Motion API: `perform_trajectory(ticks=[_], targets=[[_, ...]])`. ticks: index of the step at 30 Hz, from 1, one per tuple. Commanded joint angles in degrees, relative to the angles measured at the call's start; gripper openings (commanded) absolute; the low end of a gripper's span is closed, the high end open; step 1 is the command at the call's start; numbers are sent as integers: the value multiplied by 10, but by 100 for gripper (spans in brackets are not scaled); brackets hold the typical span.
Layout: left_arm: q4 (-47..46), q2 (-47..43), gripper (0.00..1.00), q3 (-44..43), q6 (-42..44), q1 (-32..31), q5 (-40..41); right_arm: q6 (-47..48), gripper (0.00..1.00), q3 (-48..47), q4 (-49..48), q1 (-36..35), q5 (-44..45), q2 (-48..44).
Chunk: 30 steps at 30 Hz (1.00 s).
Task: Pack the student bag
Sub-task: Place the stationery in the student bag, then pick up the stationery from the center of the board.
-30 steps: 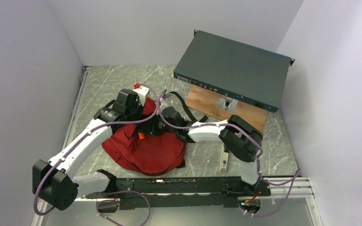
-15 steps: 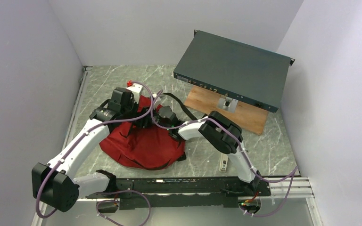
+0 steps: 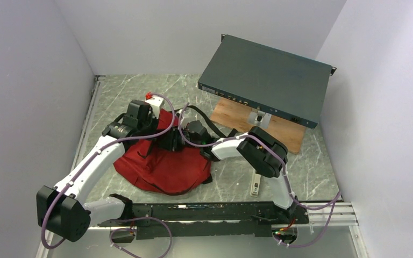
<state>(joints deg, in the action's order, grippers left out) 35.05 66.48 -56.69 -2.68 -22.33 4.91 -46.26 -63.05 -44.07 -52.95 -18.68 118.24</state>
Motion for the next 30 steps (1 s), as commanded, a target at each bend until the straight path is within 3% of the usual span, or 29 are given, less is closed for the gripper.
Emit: perform_trajectory(ticks=[1,6,11,16,22,26,30], targets=[[0,-2,0,-11,-6,3,-6,23,22,7,80,6,-1,-45],[10,10,0,-13,-12,3,-20,126,31,57,357,-13,114,-201],[25,29,0,-25,-22,3,-27,127,51,155,552,-22,212,-402],[26,35,0,-26,-24,3,-40,-2,68,192,803,-18,359,-566],[24,37,0,-23,-24,3,-40,-223,73,196,1076,0,504,-660],[21,36,0,-20,-24,3,-39,-279,73,234,1122,25,506,-671],[21,35,0,-19,-23,3,-38,-254,70,307,1032,55,471,-685]])
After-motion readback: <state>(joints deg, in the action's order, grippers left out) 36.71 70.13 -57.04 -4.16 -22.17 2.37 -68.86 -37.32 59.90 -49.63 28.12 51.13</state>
